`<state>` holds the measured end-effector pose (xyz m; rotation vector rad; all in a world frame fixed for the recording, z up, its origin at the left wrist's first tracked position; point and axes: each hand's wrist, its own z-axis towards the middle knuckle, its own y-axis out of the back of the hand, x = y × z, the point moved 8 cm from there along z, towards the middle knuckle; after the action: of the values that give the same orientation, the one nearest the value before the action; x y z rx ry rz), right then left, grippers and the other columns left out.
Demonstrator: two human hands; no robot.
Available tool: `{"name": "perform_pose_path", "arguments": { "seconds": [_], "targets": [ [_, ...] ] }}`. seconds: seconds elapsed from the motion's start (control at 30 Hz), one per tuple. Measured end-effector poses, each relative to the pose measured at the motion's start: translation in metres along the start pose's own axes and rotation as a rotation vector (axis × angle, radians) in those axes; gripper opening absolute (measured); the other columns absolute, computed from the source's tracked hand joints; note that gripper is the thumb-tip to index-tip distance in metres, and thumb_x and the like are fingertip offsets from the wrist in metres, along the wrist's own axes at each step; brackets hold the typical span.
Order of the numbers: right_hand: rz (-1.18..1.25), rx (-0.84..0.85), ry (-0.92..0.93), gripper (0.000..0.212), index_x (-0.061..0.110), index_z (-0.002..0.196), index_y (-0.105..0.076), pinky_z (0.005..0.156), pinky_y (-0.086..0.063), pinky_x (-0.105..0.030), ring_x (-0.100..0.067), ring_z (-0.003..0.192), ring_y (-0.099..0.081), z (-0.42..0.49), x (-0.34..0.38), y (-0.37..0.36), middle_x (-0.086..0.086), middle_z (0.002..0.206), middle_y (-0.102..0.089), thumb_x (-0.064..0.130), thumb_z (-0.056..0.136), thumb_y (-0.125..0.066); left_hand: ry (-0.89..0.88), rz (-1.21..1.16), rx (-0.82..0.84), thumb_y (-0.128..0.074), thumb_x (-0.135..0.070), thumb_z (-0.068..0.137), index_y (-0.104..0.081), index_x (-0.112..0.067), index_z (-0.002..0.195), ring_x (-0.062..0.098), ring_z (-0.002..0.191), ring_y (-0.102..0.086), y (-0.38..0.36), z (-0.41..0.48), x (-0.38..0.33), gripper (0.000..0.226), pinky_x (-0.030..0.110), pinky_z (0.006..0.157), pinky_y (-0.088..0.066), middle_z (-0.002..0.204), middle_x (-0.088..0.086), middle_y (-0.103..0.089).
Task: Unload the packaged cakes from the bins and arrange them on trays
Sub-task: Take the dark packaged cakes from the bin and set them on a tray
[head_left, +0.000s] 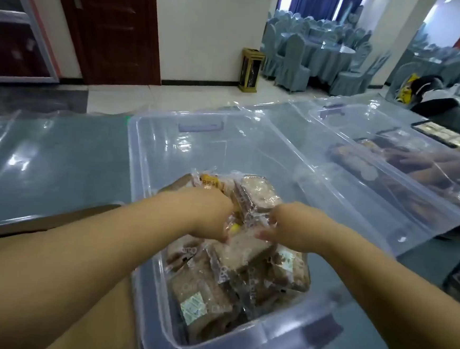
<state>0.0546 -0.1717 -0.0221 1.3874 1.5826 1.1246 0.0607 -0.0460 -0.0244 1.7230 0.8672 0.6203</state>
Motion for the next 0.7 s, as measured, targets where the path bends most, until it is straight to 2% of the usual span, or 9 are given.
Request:
{"name": "perform_pose_path", "arguments": {
  "seconds": [0.1,0.17,0.23,0.3,0.4,0.47,0.57,0.63,0.7],
  "targets": [
    [0.014,0.027,-0.002,0.025,0.01,0.074,-0.055,0.045,-0.033,-0.027,-0.017,0.056,-0.045,0.009,0.0,-0.008,-0.001,0.065,-0.048,0.031,0.085,-0.063,0.044,-0.003,0.143,-0.058,-0.051,0.084,-0.062,-0.007,0.114,0.026,0.095,-0.063,-0.015,0.019,0.001,0.053,0.037,0.079,-0.053,0.108,0.009,-0.067],
    [0.048,0.025,0.001,0.019,0.008,0.07,-0.053,0.043,-0.032,-0.026,-0.018,0.053,-0.042,0.01,0.001,-0.007,-0.004,0.063,-0.046,0.018,0.083,-0.063,0.072,-0.084,0.183,-0.059,-0.056,0.082,-0.059,-0.006,0.116,0.028,0.098,-0.062,-0.021,0.026,0.002,0.061,0.037,0.079,-0.051,0.111,0.011,-0.066],
    [0.076,-0.005,0.011,0.01,0.002,0.086,-0.063,0.048,-0.04,-0.028,-0.022,0.057,-0.049,0.011,-0.004,0.001,-0.01,0.071,-0.057,0.011,0.082,-0.061,0.08,-0.169,0.211,-0.059,-0.06,0.079,-0.056,-0.006,0.118,0.028,0.097,-0.061,-0.026,0.029,0.004,0.066,0.037,0.079,-0.05,0.112,0.01,-0.064],
    [0.115,-0.032,0.033,0.024,0.003,0.104,-0.064,0.062,-0.052,-0.036,-0.027,0.075,-0.062,0.01,-0.008,0.007,-0.013,0.092,-0.067,0.006,0.08,-0.06,0.079,-0.235,0.207,-0.061,-0.061,0.077,-0.054,-0.009,0.115,0.023,0.086,-0.058,-0.027,0.03,0.004,0.065,0.036,0.075,-0.048,0.105,0.008,-0.063],
    [0.29,-0.074,0.105,0.024,0.018,0.094,-0.068,0.065,-0.056,-0.032,-0.013,0.072,-0.063,0.008,-0.012,0.016,0.002,0.086,-0.068,0.001,0.077,-0.064,0.067,-0.417,0.177,-0.065,-0.061,0.073,-0.05,-0.019,0.125,0.014,0.086,-0.053,-0.024,0.029,0.0,0.069,0.03,0.075,-0.044,0.105,-0.004,-0.059],
    [0.369,-0.107,0.154,0.026,0.023,0.087,-0.067,0.058,-0.053,-0.022,-0.001,0.064,-0.058,0.007,-0.012,0.024,0.009,0.078,-0.066,0.001,0.074,-0.068,0.044,-0.532,0.148,-0.068,-0.056,0.073,-0.05,-0.026,0.128,0.01,0.088,-0.055,-0.021,0.029,0.0,0.065,0.03,0.079,-0.045,0.101,-0.009,-0.059],
    [0.508,-0.152,0.206,0.028,0.028,0.078,-0.06,0.058,-0.052,-0.019,-0.003,0.063,-0.061,0.01,-0.012,0.034,0.009,0.077,-0.066,0.003,0.074,-0.073,0.093,-0.672,0.01,-0.071,-0.042,0.078,-0.056,-0.022,0.115,0.014,0.078,-0.056,-0.009,0.027,0.014,0.045,0.033,0.073,-0.048,0.085,-0.005,-0.058],
    [0.618,-0.187,0.222,0.022,0.027,0.08,-0.062,0.062,-0.052,-0.022,-0.004,0.067,-0.063,0.018,-0.014,0.042,0.011,0.079,-0.066,0.012,0.074,-0.077,0.162,-0.833,-0.097,-0.073,-0.033,0.078,-0.057,-0.02,0.11,0.018,0.08,-0.06,-0.001,0.023,0.032,0.038,0.036,0.073,-0.052,0.087,-0.001,-0.061],
    [0.601,-0.234,0.217,0.013,0.027,0.087,-0.062,0.059,-0.048,-0.021,-0.004,0.073,-0.061,0.032,-0.015,0.051,0.014,0.084,-0.064,0.027,0.081,-0.073,0.239,-0.947,-0.226,-0.072,-0.029,0.079,-0.057,-0.019,0.098,0.014,0.071,-0.059,0.005,0.017,0.051,0.026,0.029,0.062,-0.051,0.082,-0.001,-0.061]
  ]
}}
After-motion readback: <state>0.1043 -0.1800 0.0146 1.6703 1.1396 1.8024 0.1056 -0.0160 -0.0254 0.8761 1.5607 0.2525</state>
